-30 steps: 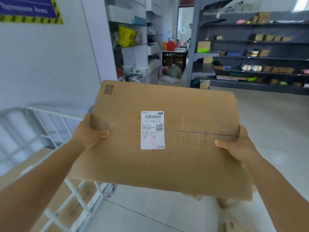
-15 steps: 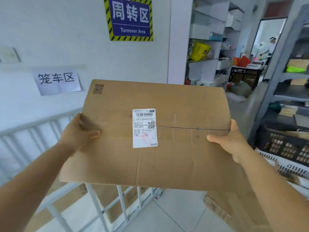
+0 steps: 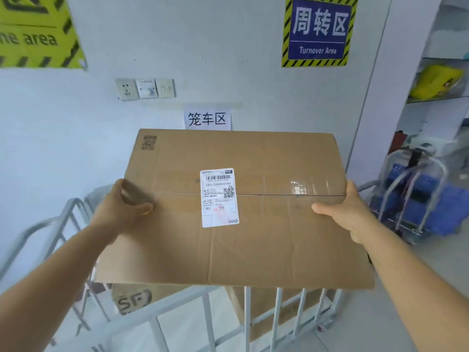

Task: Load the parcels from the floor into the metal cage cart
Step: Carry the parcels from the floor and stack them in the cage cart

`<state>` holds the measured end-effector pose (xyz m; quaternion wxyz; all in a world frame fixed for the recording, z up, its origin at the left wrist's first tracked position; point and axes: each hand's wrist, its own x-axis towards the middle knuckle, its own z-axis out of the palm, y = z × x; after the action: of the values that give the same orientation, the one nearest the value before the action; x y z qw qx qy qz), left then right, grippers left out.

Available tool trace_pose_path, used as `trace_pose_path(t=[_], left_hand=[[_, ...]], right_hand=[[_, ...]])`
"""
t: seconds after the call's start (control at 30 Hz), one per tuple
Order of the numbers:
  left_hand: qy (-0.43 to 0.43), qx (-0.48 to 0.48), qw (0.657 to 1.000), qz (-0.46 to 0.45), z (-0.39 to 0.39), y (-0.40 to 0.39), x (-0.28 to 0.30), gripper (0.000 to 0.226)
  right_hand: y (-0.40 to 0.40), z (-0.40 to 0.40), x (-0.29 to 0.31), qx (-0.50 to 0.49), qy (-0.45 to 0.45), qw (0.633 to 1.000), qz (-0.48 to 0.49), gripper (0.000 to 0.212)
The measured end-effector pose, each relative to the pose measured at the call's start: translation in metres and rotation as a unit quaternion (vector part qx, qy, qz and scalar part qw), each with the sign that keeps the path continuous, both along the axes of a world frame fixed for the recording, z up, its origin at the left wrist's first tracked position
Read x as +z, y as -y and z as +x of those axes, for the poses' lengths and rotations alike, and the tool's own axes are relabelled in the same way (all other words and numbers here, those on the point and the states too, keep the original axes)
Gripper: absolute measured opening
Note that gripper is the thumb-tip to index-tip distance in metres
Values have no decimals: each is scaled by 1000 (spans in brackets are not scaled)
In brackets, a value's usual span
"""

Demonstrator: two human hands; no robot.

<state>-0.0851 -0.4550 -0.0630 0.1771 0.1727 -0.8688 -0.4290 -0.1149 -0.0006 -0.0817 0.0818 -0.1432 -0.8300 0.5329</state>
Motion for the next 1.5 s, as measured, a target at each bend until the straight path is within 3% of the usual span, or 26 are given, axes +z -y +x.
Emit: trace_pose_path(t=[0.1, 0.23, 0.3, 0.47, 0.63, 1.0, 1.17, 1.37, 1.5], left_hand=[[12, 47, 999, -4, 5, 45, -9, 62], [28, 92, 995, -1, 4, 81, -24, 51], [44, 117, 992, 7, -1, 98, -33, 56], [83, 175, 981, 21, -24, 142, -50, 80], [103, 208, 972, 31, -48, 162, -60, 78], [232, 258, 935, 69, -54, 178, -169, 78], [288, 250, 920, 91, -58, 196, -230, 84], [338, 232, 904, 118, -65, 217, -300, 81], [359, 222, 896, 141, -67, 226, -347, 68]], right_hand=[[50, -28, -1, 48, 2, 999, -4, 76], [96, -74, -12, 93, 28, 995, 20, 105], [117, -101, -17, 114, 42, 992, 22, 110], [170, -172, -21, 185, 68, 980, 33, 94], [217, -233, -50, 229, 113, 966, 42, 100], [282, -286, -157, 292, 243, 919, 102, 72], [299, -289, -209, 283, 303, 903, 112, 100], [315, -288, -274, 264, 373, 879, 135, 102], [323, -285, -322, 244, 416, 864, 146, 107]])
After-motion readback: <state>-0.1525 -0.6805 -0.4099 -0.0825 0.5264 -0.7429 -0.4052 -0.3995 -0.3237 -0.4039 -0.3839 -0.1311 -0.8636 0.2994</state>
